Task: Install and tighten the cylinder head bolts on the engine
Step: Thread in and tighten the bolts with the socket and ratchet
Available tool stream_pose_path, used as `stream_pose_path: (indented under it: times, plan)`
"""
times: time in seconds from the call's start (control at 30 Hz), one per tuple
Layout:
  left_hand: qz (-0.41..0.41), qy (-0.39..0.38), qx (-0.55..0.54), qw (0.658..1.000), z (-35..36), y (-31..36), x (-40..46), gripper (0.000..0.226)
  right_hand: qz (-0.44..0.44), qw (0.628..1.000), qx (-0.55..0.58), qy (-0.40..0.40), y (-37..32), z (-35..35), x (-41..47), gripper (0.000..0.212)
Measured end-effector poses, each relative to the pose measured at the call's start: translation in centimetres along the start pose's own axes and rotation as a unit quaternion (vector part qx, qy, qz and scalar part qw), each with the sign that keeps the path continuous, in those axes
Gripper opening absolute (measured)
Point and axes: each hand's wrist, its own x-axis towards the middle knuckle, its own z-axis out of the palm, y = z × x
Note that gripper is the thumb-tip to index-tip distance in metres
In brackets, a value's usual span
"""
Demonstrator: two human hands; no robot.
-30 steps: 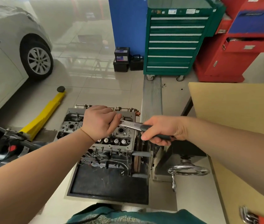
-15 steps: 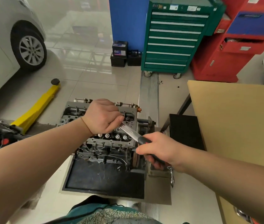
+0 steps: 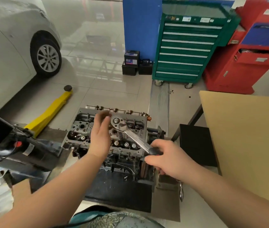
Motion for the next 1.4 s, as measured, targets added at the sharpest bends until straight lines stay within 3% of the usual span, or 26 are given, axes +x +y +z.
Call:
stream_pose_path:
  times: [0.03,0.1,0.13,0.27,0.4,0.53,0.67,0.93,1.03,1.2,1.4]
  plan:
    - [-0.058,-0.002,-0.001,0.998,-0.3,-1.0,-0.5,0.032,-0.023,0.999,-0.041,0.023,0.1,-0.1,0.0,0.023]
    - [-0.082,-0.077,0.064,0.992,-0.7,-2.9,-1.3,0.052,-0.055,0.991,-0.114,0.046,0.1,-0.2,-0.2,0.019]
    - [-0.083,-0.115,0.098,0.985,-0.7,-3.3,-1.3,0.052,-0.066,0.985,-0.15,0.054,0.0,-0.3,-0.2,0.016]
    - [-0.085,-0.149,0.196,0.965,0.6,-3.2,0.3,0.016,-0.077,0.962,-0.249,0.08,-0.5,-0.4,0.0,0.006]
    - [-0.025,-0.177,0.246,0.953,0.3,-1.8,2.2,0.022,-0.064,0.962,-0.235,0.123,-1.5,-1.0,-0.1,0.006]
    - [0.051,-0.237,0.273,0.931,-2.3,1.4,4.8,0.044,-0.071,0.964,-0.199,0.164,-3.5,-1.7,0.0,0.005]
    - [0.061,-0.265,0.282,0.92,-6.0,2.0,7.3,0.041,-0.078,0.963,-0.2,0.16,-6.5,-0.7,1.1,0.008]
    - [-0.007,-0.28,0.227,0.933,-9.6,-2.7,8.4,0.033,-0.047,0.957,-0.255,0.133,-9.5,3.0,4.1,0.002]
    - [-0.019,-0.282,0.211,0.936,-9.9,-3.9,8.5,0.03,-0.044,0.953,-0.271,0.131,-9.8,3.2,4.5,0.01]
    - [-0.014,-0.278,0.191,0.941,-9.8,-5.0,8.7,0.032,-0.054,0.944,-0.296,0.134,-9.9,3.6,5.0,0.011]
    - [-0.021,-0.241,0.174,0.955,-9.6,-5.8,8.1,0.016,-0.076,0.937,-0.318,0.123,-9.8,2.8,5.4,0.007]
